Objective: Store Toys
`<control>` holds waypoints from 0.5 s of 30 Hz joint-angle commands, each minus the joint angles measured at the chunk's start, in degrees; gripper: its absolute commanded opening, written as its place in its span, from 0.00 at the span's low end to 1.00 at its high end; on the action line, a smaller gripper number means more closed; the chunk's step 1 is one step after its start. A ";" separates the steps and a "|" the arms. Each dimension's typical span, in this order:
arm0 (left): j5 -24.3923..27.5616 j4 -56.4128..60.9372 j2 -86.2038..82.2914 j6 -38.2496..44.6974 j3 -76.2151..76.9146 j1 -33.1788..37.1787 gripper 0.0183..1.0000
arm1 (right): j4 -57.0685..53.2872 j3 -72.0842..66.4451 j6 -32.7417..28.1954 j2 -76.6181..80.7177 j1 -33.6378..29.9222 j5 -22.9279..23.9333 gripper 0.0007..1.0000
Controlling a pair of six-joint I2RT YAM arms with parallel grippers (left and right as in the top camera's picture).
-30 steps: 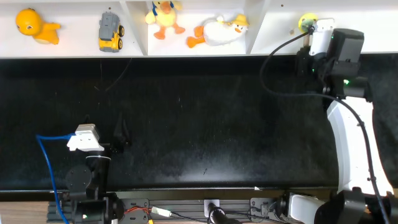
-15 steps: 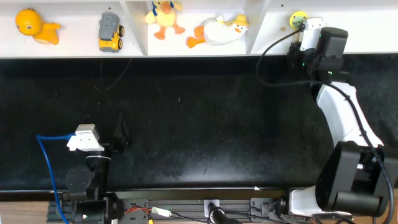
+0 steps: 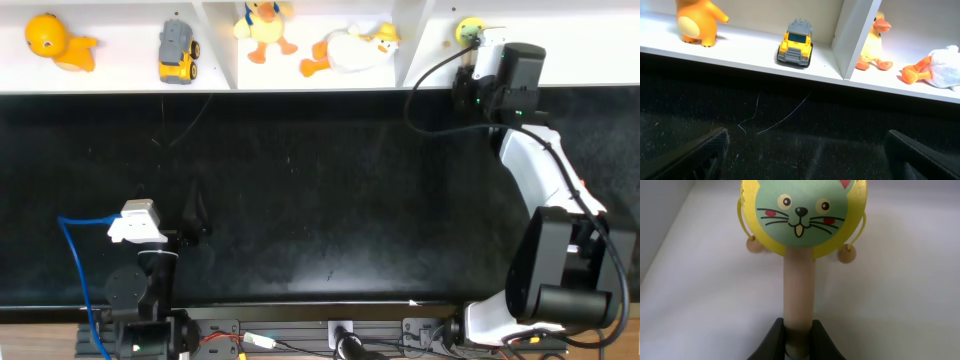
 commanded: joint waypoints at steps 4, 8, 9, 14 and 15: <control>-0.50 -0.04 -0.68 -1.22 -0.26 -0.42 1.00 | -0.81 -0.46 0.46 1.31 0.66 -0.42 0.41; -0.50 -0.04 -0.68 -1.22 -0.26 -0.42 1.00 | -2.03 -0.24 4.07 1.22 0.59 -0.39 0.89; -0.50 -0.04 -0.68 -1.22 -0.26 -0.42 1.00 | -2.89 -0.07 5.18 0.92 0.59 -0.37 0.96; -0.50 -0.04 -0.68 -1.22 -0.26 -0.42 1.00 | -10.32 0.68 9.40 -4.26 0.44 5.01 0.99; -0.50 -0.04 -0.68 -1.22 -0.26 -0.42 1.00 | -11.87 0.68 10.01 -5.90 0.37 7.17 1.00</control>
